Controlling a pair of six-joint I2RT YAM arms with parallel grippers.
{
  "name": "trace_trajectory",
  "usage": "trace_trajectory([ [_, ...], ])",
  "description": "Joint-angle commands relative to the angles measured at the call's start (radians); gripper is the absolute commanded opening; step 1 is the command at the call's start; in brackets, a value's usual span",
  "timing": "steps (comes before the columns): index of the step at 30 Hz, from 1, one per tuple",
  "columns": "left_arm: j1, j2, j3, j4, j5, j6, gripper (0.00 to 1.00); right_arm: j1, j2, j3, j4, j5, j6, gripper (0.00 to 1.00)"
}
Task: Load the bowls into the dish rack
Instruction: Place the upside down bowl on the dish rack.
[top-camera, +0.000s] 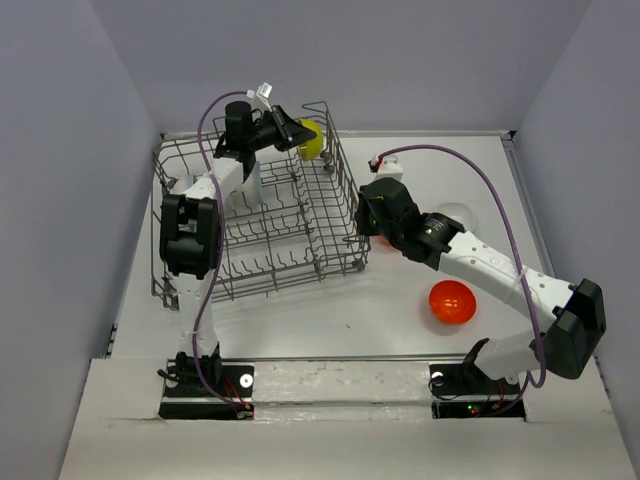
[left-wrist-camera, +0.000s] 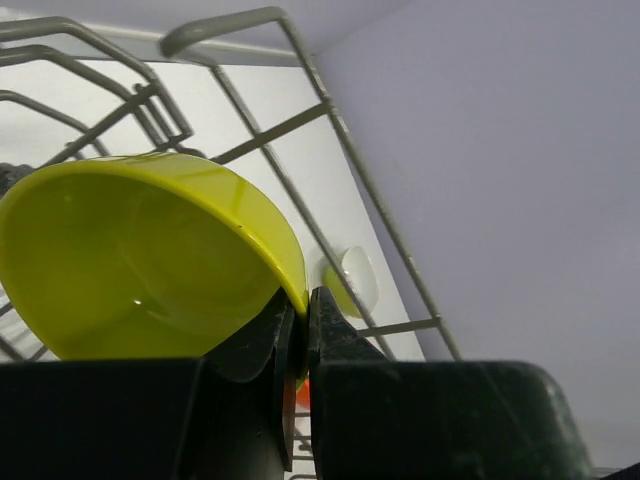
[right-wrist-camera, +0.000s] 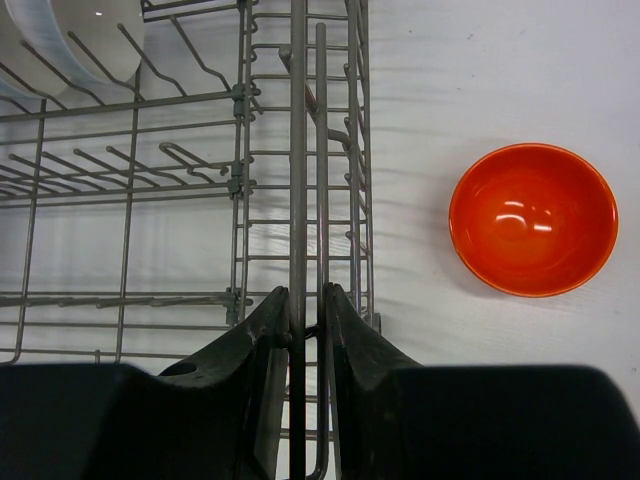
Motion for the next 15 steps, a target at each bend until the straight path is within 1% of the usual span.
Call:
trace_trajectory([
  [1, -0.04, -0.086, -0.021, 0.204, 0.057, -0.125, 0.0, 0.004, 0.023, 0.013, 0.024, -0.056, 0.046, 0.02],
  [9, -0.068, -0.075, -0.145, 0.389, -0.018, -0.248, 0.0, 0.004, 0.012, 0.009, 0.024, -0.053, 0.043, 0.02],
  [15, -0.085, -0.063, -0.203, 0.456, -0.06, -0.286, 0.0, 0.004, 0.008, 0.004, 0.024, -0.054, 0.043, 0.02],
])
